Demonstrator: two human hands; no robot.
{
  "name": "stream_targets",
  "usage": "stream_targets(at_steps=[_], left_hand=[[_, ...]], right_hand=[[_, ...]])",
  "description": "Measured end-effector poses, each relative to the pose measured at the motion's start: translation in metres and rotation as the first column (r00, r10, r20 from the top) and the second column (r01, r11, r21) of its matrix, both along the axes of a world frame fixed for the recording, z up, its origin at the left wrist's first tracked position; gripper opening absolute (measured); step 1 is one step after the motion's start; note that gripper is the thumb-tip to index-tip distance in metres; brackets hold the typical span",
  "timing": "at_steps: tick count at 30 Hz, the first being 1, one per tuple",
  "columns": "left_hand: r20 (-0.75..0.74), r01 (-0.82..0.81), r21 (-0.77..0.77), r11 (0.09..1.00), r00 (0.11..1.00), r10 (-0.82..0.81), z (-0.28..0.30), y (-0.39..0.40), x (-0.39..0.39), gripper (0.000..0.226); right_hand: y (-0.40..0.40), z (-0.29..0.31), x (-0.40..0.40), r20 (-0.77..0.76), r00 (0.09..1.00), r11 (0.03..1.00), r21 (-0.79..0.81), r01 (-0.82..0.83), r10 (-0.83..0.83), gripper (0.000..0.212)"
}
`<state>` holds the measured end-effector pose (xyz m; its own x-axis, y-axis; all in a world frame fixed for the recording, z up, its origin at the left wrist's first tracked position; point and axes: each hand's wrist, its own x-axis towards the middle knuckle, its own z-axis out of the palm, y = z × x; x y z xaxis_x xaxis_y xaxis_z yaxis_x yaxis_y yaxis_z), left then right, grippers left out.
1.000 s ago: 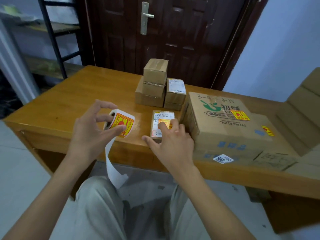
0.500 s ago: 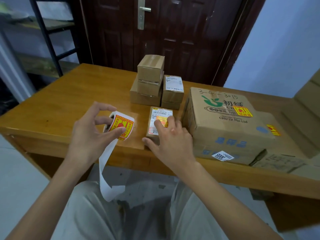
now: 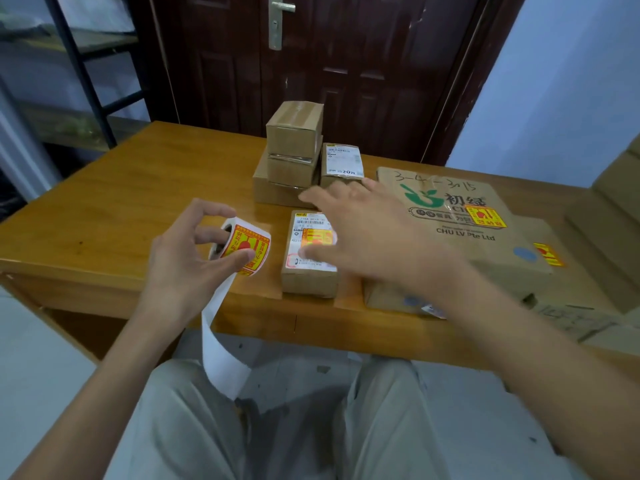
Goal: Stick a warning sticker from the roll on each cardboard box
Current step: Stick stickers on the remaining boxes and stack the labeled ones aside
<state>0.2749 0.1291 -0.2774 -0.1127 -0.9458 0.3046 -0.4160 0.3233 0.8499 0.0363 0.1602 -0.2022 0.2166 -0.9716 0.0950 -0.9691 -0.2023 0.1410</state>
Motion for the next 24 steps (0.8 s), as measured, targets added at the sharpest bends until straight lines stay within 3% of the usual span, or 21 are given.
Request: stream_targets(at_steps=[3, 7, 11, 15, 21, 24], left_hand=[[0.014, 0.006, -0.029, 1.000, 1.000, -0.005, 0.000, -0.004, -0.011, 0.051], [0.002, 0.022, -0.030, 0.999, 1.000, -0.022, -0.010, -0.014, -0.029, 0.049], [-0.006, 0.023, -0.006, 1.000, 1.000, -0.023, -0.029, -0.024, -0.046, 0.047], [-0.046, 0.014, -0.019, 1.000, 0.999, -0.015, -0.043, -0.030, -0.058, 0.045], [-0.070, -0.009, -0.082, 0.997, 0.998, 0.004, -0.052, -0.031, -0.071, 0.047], [-0.032, -0.044, -0.133, 0.990, 0.999, 0.040, -0.060, -0.032, -0.072, 0.046]], right_hand=[[-0.044, 0.019, -0.013, 0.103, 0.988, 0.941, 0.306, -0.143, 0.117, 0.080], [-0.082, 0.005, -0.031, 0.089, 0.989, 0.846, 0.513, -0.147, 0.118, 0.069], [-0.089, -0.003, -0.039, -0.061, 0.984, 0.882, 0.457, -0.119, 0.165, 0.062], [-0.093, -0.004, -0.042, -0.043, 0.987, 0.882, 0.456, -0.116, 0.152, 0.060], [-0.096, -0.011, -0.045, -0.028, 0.992, 0.896, 0.432, -0.102, 0.126, 0.092], [-0.098, -0.008, -0.043, -0.039, 0.989, 0.873, 0.476, -0.109, 0.145, 0.093]])
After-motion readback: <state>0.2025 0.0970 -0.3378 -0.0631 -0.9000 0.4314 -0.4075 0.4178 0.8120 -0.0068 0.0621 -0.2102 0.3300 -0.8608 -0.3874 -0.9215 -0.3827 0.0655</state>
